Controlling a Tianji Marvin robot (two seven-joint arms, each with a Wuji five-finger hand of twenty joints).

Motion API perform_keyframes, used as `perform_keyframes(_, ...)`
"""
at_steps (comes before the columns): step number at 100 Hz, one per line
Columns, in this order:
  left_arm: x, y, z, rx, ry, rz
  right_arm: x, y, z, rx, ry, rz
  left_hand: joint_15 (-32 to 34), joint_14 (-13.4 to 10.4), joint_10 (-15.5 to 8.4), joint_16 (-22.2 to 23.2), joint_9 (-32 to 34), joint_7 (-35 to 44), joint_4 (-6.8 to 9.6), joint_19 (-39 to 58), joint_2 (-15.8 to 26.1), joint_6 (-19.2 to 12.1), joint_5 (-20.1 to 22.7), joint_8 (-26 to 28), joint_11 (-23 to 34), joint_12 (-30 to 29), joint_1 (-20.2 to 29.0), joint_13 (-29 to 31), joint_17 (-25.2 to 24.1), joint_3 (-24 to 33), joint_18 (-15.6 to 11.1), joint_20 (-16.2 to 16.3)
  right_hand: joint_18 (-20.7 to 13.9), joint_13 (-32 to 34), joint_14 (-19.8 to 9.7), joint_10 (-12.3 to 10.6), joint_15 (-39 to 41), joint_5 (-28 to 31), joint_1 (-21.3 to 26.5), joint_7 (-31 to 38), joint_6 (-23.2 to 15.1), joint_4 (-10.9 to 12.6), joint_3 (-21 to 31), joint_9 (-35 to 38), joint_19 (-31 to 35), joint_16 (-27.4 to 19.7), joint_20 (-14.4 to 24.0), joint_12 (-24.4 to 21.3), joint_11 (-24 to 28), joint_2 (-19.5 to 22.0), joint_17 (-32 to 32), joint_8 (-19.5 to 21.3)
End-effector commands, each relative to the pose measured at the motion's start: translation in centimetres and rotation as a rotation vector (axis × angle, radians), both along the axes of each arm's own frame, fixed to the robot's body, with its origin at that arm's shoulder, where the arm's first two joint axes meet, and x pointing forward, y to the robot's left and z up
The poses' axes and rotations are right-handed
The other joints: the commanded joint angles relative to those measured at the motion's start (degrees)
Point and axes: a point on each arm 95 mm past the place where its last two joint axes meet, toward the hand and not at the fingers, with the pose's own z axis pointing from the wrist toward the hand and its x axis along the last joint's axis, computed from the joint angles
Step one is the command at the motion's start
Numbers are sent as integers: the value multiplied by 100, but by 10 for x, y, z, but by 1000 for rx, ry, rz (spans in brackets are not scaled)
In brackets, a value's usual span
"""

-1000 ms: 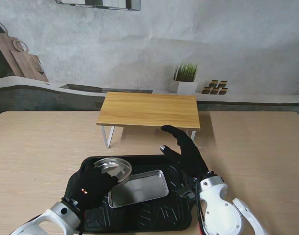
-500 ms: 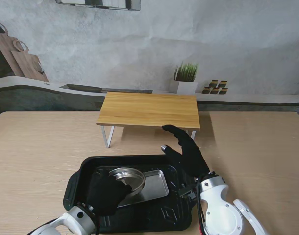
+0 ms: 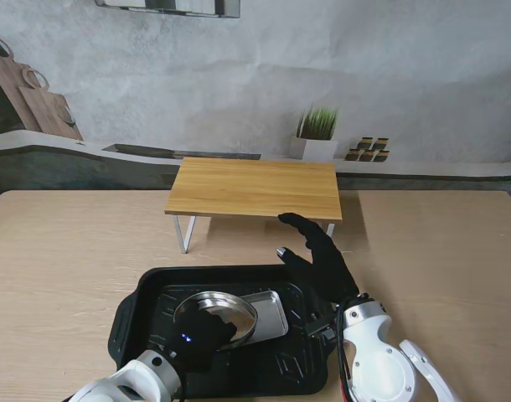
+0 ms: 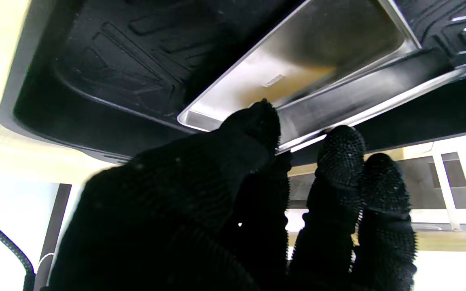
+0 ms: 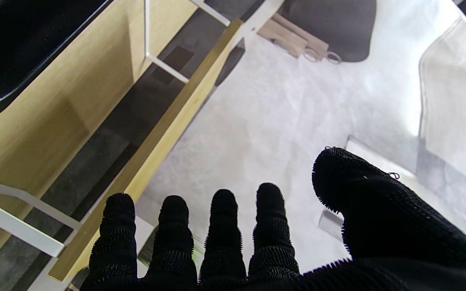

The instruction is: Stack the baking trays onto the shelf

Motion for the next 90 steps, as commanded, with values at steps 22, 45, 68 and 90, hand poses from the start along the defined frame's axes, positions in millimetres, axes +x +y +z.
perform_keyframes(22, 4, -8, -13, -29, 121, 4, -2, 3, 1, 10, 9, 4, -313, 225, 216, -121, 617, 836, 154, 34, 887, -281, 233, -184, 720, -50, 567, -175, -149, 32, 2, -99, -141, -171, -253, -169, 16, -120, -38, 61, 58, 182, 22, -107, -16, 2, 37, 25, 80, 178, 27, -61)
perform_keyframes(45, 6, -14, -22, -17, 179, 19, -2, 1, 1, 12, 11, 0, -520, 193, 285, -456, 445, 698, 8, -198, 970, -104, -254, -1143, -41, -233, 656, -540, -331, -320, -119, -405, -142, -171, -260, -169, 16, -113, -32, 68, 60, 182, 26, -106, -18, 2, 39, 26, 81, 177, 28, -64)
perform_keyframes(68, 8, -17, -28, -5, 229, 28, -1, 0, 1, 13, 15, -2, -802, 50, 388, -914, -57, 250, -10, -613, 919, 153, -871, -2079, -841, -534, 469, -1128, -680, -303, -338, -841, -148, -177, -261, -169, 14, -122, -35, 70, 59, 179, 21, -111, -21, 1, 42, 30, 89, 188, 25, -70)
perform_keyframes(90, 10, -15, -31, 2, 263, 43, -1, -1, 1, 11, 18, -9, -1271, -237, 349, -1801, -1807, -1544, 481, -1066, 1637, 473, -1320, -3112, -677, -2502, -342, -2022, -1203, -246, -518, -1297, -149, -172, -260, -173, 14, -125, -33, 73, 58, 177, 19, -108, -23, 1, 45, 30, 92, 181, 23, -73)
